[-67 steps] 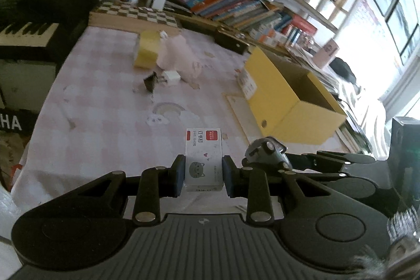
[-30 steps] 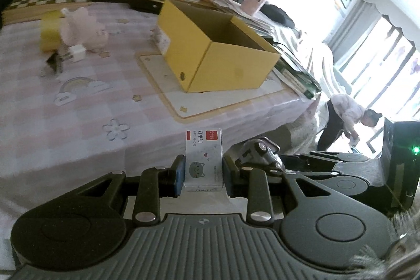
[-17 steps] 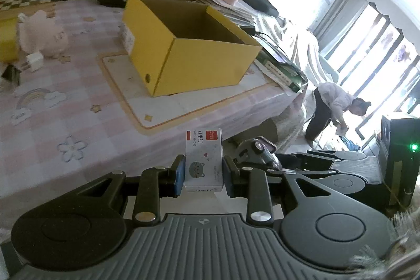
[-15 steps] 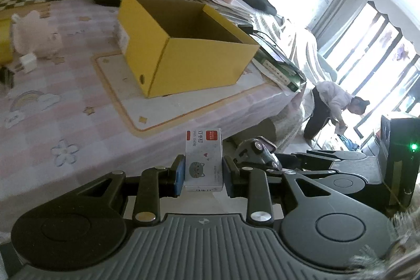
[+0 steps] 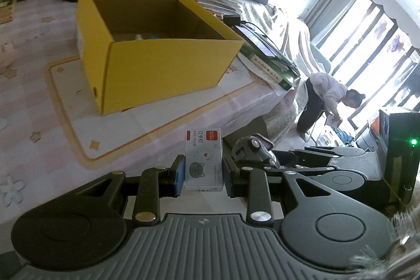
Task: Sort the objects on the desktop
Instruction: 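Carry the white box and grey toy car toward the yellow box with both tools, then lower the white box and toy car into the yellow box and open both tools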
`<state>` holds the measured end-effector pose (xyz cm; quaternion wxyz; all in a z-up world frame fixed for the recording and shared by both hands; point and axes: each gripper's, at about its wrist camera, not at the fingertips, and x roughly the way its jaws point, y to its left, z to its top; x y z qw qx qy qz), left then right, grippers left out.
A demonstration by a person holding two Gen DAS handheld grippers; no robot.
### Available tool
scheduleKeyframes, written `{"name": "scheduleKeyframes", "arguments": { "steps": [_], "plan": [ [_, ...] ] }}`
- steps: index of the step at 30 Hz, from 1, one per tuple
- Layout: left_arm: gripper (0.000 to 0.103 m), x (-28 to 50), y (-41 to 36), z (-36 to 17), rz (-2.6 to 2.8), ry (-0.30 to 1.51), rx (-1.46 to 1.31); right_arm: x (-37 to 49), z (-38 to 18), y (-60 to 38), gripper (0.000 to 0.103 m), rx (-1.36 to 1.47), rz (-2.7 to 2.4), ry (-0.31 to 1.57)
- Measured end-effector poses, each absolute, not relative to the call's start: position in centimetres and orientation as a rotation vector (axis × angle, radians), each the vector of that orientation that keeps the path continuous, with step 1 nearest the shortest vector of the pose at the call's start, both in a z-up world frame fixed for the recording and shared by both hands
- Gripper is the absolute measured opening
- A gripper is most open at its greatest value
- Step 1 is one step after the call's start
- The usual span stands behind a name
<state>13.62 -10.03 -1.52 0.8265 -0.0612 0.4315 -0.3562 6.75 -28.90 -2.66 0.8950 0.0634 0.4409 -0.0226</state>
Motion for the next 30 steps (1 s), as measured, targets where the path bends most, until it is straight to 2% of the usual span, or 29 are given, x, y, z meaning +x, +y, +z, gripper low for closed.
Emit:
{"name": "scheduleKeyframes", "arguments": {
  "steps": [11,23,30],
  "plan": [
    [0.027,15.6,-15.4,-0.2,-0.75,0.854,-0.081,9.5,-2.3,-34.8,0.043,0.142,-0.031,0.887],
    [0.027,19.1,-17.0,6.3,-0.637,0.616,-0.077,15.6,3.1,-38.7,0.043,0.055,0.088,0.683],
    [0.027,24.2,-17.1,6.2,-0.496,0.602,-0.012,21.4,4.1,-37.6,0.043,-0.049,0.212,0.629]
  ]
}}
